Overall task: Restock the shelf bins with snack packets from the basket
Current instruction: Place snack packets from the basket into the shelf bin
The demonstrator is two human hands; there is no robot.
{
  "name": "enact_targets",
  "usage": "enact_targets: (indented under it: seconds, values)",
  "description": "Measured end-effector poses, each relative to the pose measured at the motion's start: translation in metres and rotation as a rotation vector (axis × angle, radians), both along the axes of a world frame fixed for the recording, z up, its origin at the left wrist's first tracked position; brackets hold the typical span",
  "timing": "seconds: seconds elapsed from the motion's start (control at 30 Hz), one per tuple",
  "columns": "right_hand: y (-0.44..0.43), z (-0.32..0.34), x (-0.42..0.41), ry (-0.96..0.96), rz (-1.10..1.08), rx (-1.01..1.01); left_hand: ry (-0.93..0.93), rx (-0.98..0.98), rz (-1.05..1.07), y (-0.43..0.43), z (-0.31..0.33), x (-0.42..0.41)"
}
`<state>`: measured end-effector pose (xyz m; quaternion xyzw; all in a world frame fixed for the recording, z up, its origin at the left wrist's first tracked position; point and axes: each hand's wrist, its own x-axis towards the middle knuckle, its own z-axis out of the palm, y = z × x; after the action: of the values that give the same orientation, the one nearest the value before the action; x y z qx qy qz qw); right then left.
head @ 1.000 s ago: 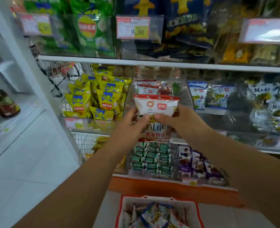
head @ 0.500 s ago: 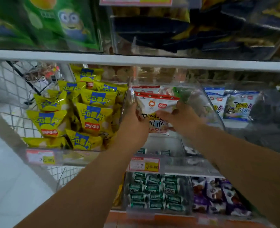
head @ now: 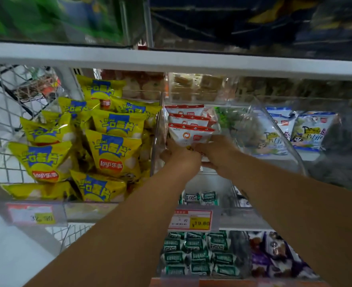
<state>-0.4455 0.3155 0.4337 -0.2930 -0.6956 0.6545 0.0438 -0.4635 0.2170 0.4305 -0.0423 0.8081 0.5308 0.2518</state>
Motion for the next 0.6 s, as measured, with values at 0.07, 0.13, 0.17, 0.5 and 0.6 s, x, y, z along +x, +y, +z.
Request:
enact_targets:
  seconds: [0.07,0.13,0.17,0.5,0.6]
  values:
    - [0.001,-0.002,-0.004,-0.040,0.015,-0.029,0.005,0.106,0.024,0.004,-0.019,-0.014]
    - [0.004,-0.001,-0.007,-0.083,0.033,-0.054,-0.013,0.165,0.059,0.009,-0.029,-0.020]
    - [0.006,-0.001,-0.009,-0.104,0.046,-0.071,-0.034,0.181,0.065,0.009,-0.026,-0.017]
    - [0.008,-0.014,-0.024,-0.060,0.052,-0.023,0.177,-0.037,0.070,0.003,0.006,0.026]
    - [0.009,-0.015,-0.021,-0.073,0.089,0.057,0.140,-0.095,-0.009,-0.002,0.006,0.024]
